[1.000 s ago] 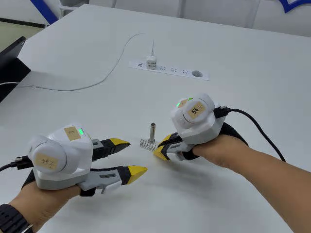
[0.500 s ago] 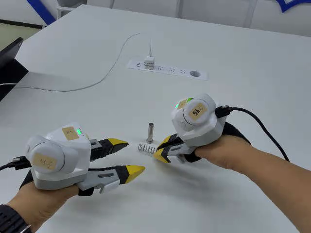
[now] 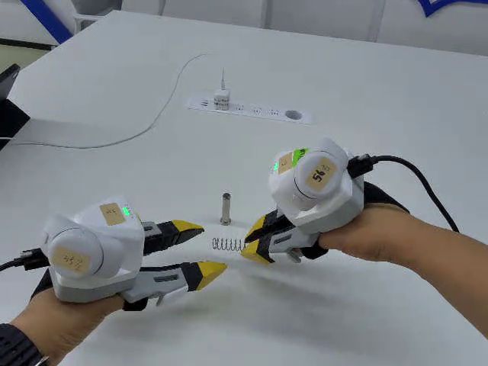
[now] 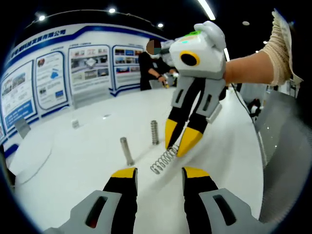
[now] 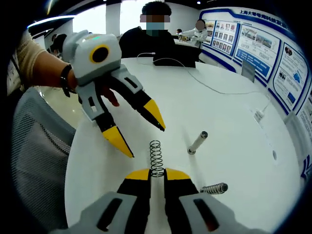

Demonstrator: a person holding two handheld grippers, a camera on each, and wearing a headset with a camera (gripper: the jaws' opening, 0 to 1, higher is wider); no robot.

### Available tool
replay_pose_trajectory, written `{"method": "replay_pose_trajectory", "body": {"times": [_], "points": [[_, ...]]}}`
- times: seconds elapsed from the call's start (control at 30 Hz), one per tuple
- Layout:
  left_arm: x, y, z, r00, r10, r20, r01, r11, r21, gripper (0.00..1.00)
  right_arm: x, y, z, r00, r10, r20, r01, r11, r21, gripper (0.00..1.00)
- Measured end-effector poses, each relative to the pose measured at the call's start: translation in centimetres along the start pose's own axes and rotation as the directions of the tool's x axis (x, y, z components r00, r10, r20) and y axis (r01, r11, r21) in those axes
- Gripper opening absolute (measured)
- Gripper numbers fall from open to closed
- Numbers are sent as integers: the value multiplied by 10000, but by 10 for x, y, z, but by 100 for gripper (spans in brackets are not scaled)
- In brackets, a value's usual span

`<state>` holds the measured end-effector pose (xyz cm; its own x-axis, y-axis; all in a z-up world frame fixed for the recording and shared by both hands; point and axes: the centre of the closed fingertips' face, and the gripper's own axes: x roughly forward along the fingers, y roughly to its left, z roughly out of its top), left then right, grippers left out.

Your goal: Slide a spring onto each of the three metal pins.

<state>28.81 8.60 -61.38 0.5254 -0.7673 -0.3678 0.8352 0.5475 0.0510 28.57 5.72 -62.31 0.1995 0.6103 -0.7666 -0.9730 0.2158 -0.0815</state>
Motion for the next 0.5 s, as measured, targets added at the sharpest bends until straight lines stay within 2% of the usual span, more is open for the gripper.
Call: {"method": "replay_pose_trajectory", "body": {"times": [0.17,0.33,0.5], "points": [[1,-6,1,9997,-260,17,260,9995,157,33,-4,6,0,9998,176,-121,-179,9994,-282,11],[2,-14,2,9981,-609,12,607,9971,459,24,-9,11,-1,9987,441,-250,-455,9974,-550,11],[4,-21,0,9956,-925,-151,934,9925,788,22,-12,16,-1,9966,708,-427,-740,9942,-784,11]]}}
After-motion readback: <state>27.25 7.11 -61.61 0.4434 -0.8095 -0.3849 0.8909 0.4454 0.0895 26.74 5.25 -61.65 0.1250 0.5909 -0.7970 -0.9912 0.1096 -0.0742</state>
